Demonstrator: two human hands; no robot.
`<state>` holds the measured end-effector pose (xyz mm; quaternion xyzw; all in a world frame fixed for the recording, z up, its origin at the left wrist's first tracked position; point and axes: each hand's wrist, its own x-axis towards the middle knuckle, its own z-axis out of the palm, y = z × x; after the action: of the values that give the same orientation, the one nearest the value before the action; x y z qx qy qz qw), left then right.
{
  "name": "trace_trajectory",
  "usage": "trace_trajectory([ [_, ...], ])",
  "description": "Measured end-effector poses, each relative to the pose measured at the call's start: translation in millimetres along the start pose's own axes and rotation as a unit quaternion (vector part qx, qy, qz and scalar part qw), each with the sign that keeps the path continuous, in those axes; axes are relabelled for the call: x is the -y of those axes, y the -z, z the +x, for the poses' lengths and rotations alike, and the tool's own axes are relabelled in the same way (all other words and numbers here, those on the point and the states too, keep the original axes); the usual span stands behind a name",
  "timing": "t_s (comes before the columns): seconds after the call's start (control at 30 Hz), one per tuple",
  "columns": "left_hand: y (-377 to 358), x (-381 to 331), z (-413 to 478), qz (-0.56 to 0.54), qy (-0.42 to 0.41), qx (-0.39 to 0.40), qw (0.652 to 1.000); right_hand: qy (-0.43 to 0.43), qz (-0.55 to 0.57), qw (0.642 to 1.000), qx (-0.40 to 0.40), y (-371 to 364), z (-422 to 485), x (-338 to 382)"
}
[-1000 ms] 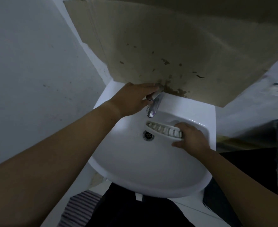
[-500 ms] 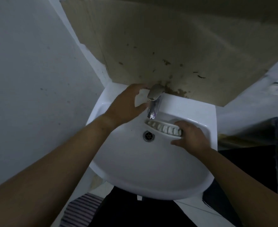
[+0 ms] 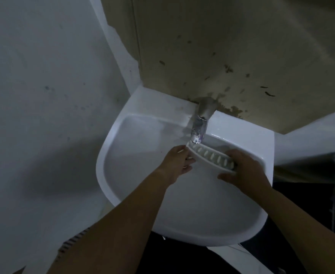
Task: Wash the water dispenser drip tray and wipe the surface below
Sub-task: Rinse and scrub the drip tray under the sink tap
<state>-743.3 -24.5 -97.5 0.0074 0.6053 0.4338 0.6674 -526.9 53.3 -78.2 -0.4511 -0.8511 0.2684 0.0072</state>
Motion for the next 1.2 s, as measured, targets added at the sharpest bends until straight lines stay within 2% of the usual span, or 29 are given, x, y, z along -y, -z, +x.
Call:
trace_trajectory([
  [0.23, 9.2, 8.8, 1.6, -0.021, -0.001, 0.014, 1.000, 0.008, -0.044, 0.998, 0.035, -3.9, 10.4, 4.1],
  [0.47, 2.5, 7.6, -3.6, 0.012, -0.020, -0.004, 1.000, 0.015, -0.058, 0.997, 0.052, -4.1, 9.4, 9.3],
  [0.6, -1.6, 8.4, 0.5, 0.007, -0.055, -0.026, 0.998, 0.074, -0.057, 0.995, 0.021, -2.8, 16.4, 26.9],
  [0.73, 5.5, 6.8, 4.4, 0.025, -0.069, -0.035, 0.997, 0.136, -0.039, 0.989, 0.035, -6.1, 28.5, 53.4],
  [0.97, 12.9, 4.2, 0.6, 0.028, -0.062, -0.007, 0.998, 0.116, -0.076, 0.986, 0.095, -22.5, 43.8, 71.9],
  [1.2, 9.4, 1.1, -1.3, 0.065, -0.064, -0.022, 0.996, 0.127, -0.134, 0.977, 0.107, -25.7, 48.4, 78.8],
])
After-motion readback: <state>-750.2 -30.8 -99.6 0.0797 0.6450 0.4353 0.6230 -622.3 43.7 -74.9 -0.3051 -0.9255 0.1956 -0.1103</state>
